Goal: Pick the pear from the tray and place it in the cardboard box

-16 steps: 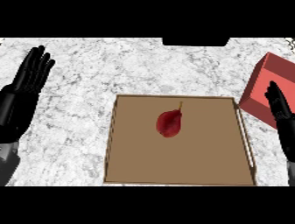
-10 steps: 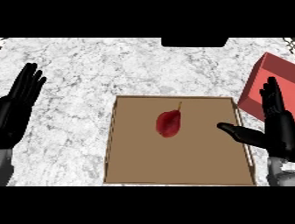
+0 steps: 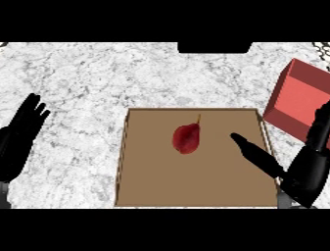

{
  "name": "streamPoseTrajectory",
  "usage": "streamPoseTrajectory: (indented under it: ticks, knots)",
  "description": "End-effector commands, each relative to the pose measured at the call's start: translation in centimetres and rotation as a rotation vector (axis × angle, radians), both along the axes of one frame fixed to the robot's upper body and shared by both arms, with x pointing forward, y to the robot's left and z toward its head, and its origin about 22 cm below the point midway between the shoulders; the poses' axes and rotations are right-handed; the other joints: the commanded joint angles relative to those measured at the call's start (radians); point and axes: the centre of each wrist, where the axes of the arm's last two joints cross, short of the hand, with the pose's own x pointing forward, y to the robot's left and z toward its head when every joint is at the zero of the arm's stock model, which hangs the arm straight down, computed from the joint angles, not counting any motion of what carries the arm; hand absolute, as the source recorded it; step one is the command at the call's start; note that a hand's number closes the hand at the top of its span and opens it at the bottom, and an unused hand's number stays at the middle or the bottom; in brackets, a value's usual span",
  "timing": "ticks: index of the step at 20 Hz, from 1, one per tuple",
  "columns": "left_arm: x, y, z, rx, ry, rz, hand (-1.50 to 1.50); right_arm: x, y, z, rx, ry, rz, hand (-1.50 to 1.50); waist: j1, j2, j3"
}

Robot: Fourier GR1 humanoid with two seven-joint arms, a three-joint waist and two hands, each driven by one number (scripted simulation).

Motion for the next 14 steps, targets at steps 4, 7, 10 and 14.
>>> streamPoseTrajectory:
  ticks: [4,7,10,14]
  knots:
    - [0.2,0.4,0.9,-0.017,0.023,0.001,0.00,-2.6,2.2,-2.7,-0.185,0.363,0.066,-1.50,-0.003,0.005,-0.005]
    - [-0.2,0.0,-0.2,-0.018,0.032,0.008,0.00,-2.6,0.6,-3.5,-0.277,0.589,0.023,-1.50,0.001,0.011,-0.010]
    - [0.5,0.2,1.3,-0.020,0.010,0.014,0.00,-1.9,1.9,-2.1,-0.333,0.731,0.020,-1.50,0.012,0.008,-0.008]
    - [-0.1,-1.3,1.0,-0.022,0.020,-0.041,0.00,-0.4,4.7,0.4,-0.356,0.932,0.002,-1.50,0.038,0.004,-0.004]
